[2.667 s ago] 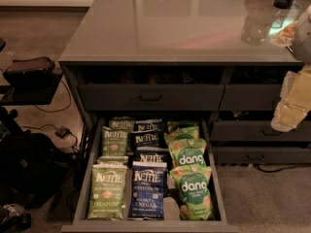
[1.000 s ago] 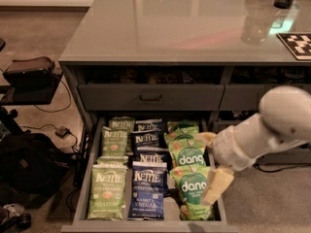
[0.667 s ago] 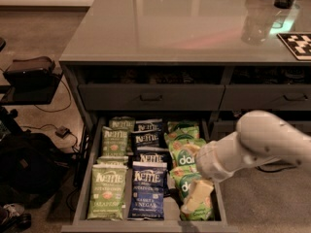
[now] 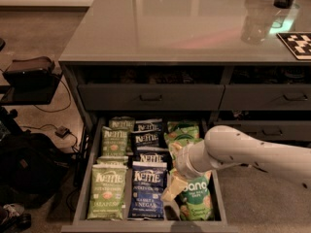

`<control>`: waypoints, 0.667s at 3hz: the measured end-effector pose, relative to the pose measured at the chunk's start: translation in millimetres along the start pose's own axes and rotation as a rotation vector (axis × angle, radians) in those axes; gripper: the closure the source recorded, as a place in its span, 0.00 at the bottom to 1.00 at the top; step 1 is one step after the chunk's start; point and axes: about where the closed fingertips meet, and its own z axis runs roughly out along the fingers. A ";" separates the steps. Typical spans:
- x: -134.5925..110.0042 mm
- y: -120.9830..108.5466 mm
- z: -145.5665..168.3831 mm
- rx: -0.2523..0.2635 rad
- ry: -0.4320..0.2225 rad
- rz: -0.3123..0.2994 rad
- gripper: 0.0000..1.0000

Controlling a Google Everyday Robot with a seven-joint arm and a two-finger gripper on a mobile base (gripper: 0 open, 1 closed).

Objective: Pick blue chip bag from middle drawer and place on counter

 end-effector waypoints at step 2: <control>-3.4 -7.1 1.8 0.026 -0.007 -0.001 0.00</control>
Offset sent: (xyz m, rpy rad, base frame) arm 0.0113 0.0026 0.0003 0.0115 -0.0330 -0.0237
